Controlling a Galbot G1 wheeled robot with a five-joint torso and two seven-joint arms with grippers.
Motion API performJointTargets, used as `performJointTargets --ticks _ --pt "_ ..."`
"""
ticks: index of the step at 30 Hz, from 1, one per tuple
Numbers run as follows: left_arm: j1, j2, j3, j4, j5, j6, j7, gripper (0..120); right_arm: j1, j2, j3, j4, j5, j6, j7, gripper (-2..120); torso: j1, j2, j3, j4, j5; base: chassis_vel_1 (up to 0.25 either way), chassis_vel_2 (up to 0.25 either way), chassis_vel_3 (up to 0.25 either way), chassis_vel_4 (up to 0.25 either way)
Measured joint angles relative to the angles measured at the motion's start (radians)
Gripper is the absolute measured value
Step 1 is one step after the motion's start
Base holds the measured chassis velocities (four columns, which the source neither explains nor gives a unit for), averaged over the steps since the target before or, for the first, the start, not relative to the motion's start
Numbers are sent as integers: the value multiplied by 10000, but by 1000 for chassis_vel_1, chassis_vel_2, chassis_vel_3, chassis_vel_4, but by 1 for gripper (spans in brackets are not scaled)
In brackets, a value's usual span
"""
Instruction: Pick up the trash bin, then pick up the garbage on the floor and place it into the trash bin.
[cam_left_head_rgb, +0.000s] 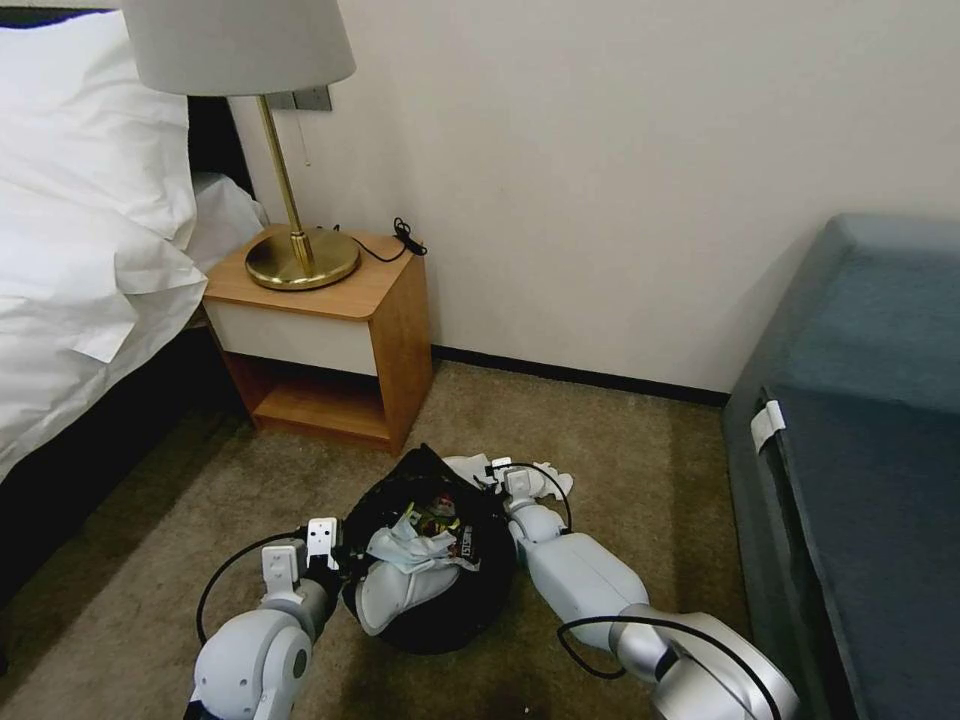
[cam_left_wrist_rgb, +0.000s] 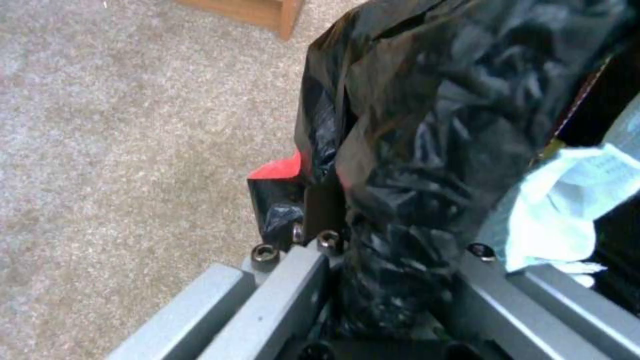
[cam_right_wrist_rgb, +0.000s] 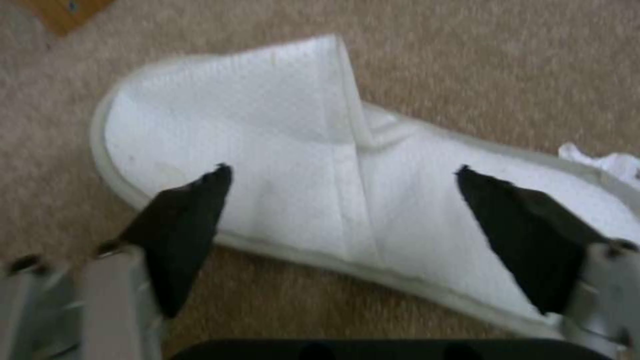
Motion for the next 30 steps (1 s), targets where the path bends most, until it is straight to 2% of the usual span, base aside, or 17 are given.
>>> performJointTargets --ticks 3,11,30 --pt "-2 -56 32 9 46 -1 0 0 6 32 41 -12 1 -380 87 99 0 0 0 -1 0 0 0 0 0" --pt "59 -196 89 8 228 -34 8 0 65 114 206 -21 0 -786 159 100 0 0 1 0 0 0 0 0 0" --pt "240 -243 87 -75 370 -102 163 0 422 148 332 -395 110 -650 -14 100 0 0 0 0 0 0 0 0 0"
